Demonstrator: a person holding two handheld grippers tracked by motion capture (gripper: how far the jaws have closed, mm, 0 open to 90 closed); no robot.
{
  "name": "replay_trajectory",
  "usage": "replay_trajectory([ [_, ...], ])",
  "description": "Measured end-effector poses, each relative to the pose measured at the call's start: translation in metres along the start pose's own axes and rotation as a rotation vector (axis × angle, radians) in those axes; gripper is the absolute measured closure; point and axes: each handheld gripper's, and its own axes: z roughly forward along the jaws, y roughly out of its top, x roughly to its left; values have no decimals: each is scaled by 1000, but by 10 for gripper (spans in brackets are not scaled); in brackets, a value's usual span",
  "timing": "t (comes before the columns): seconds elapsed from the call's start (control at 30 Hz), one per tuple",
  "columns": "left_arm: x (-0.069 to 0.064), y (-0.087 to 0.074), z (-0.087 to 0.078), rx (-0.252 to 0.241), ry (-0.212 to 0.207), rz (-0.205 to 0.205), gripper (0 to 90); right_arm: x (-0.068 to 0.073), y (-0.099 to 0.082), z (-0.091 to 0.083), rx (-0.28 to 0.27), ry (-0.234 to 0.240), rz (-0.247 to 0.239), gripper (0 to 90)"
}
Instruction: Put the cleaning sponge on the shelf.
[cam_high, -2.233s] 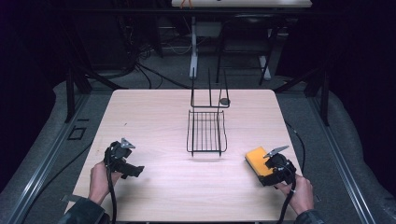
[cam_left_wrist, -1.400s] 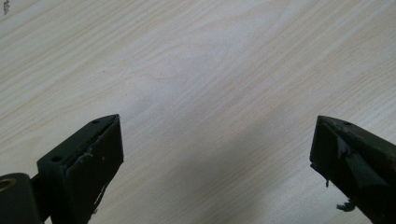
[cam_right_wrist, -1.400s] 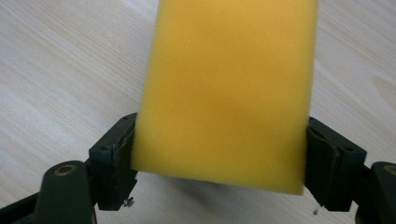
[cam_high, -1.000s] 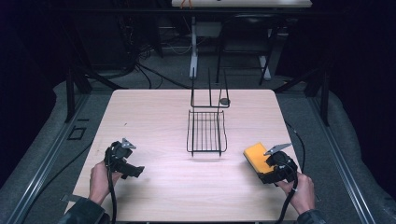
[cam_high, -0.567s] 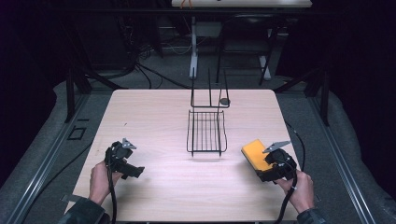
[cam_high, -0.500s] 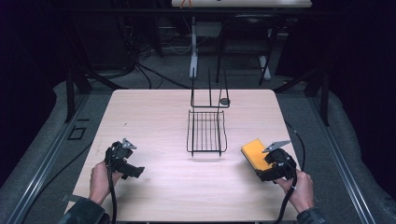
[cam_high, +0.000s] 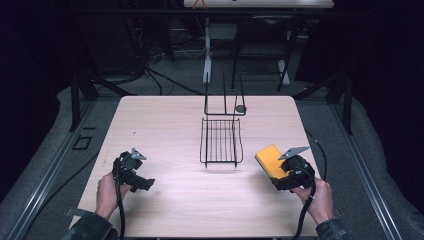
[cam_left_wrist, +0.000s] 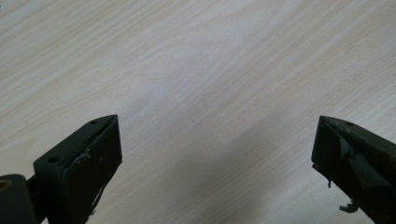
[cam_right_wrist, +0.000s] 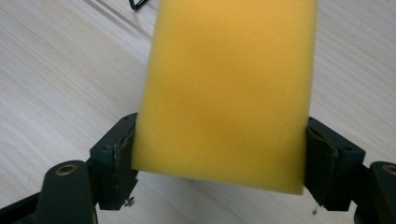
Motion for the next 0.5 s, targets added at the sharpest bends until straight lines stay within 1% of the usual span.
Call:
replay_trajectory([
  [0.5,0,0,0,-2,-1,1,21,5,16,-4,-38,-4,-24,231],
])
